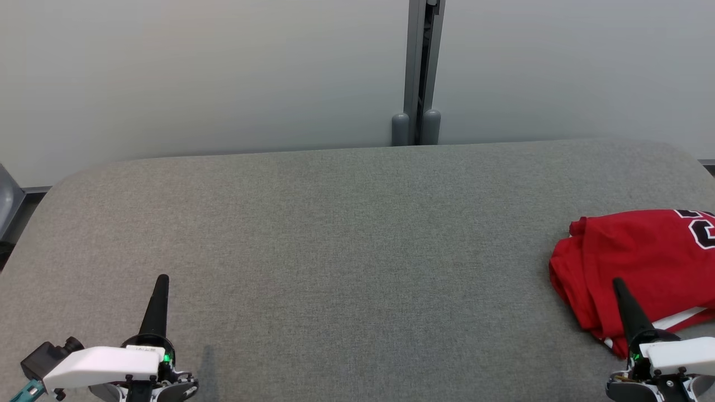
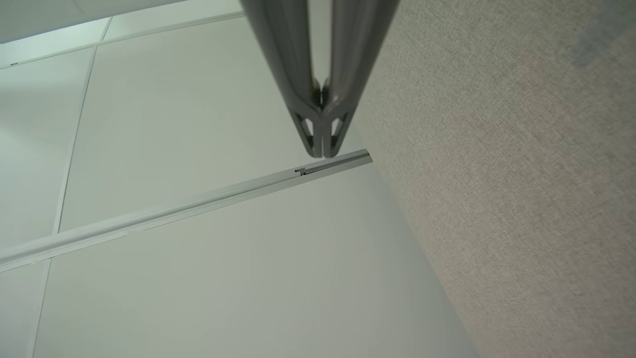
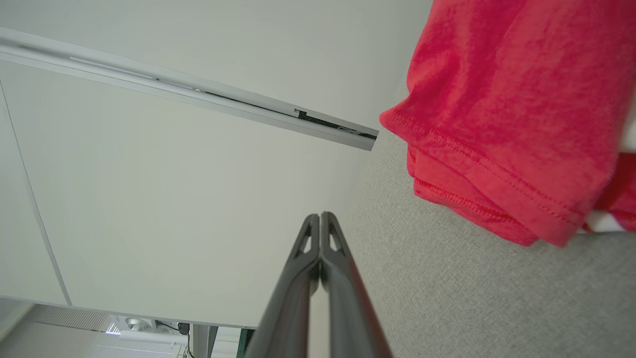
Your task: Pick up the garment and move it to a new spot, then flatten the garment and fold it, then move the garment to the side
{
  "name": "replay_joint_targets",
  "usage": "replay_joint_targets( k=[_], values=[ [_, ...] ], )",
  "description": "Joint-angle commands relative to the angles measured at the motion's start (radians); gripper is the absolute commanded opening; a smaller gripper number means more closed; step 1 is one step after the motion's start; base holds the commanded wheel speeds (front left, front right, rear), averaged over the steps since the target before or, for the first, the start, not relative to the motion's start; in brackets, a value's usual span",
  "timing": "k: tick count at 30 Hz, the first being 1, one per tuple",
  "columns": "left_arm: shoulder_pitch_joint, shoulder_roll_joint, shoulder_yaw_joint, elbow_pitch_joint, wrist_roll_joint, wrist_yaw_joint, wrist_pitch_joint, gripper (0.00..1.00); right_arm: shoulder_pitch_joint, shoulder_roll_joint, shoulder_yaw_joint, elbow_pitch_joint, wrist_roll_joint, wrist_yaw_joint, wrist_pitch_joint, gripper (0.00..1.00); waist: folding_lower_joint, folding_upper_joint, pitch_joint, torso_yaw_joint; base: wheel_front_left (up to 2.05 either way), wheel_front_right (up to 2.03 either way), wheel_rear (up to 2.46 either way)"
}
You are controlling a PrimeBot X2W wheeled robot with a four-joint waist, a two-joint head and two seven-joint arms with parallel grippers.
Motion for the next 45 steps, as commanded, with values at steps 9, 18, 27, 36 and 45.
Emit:
replay_joint_targets(
  k=[9,18,27,36,45],
  values=[
    [-0.036,0.001,0.023,-0.001,-0.068,-0.012,0.022,0.00,-0.037,0.004,-0.012,0.010,0.068,0.001,0.015,0.00,0.0000,0.0000,0.009,0.001,0.00,0.00,0.00],
    [-0.048,-0.004,0.039,0.004,-0.126,-0.019,0.040,0.00,-0.051,0.013,-0.021,0.025,0.124,0.001,0.024,0.00,0.0000,0.0000,0.018,0.002,0.00,0.00,0.00],
    [-0.058,-0.008,0.054,0.008,-0.179,-0.024,0.056,0.00,-0.067,0.020,-0.028,0.037,0.177,0.001,0.032,0.00,-0.0001,0.0000,0.028,0.002,0.00,0.00,0.00],
    [-0.070,-0.012,0.067,0.012,-0.229,-0.030,0.072,0.00,-0.082,0.027,-0.034,0.050,0.228,0.001,0.039,0.00,-0.0001,0.0000,0.037,0.003,0.00,0.00,0.00],
    [-0.069,-0.013,0.068,0.012,-0.233,-0.029,0.074,0.00,-0.080,0.027,-0.035,0.051,0.230,0.001,0.040,0.00,-0.0001,0.0000,0.039,0.003,0.00,0.00,0.00]
  ],
)
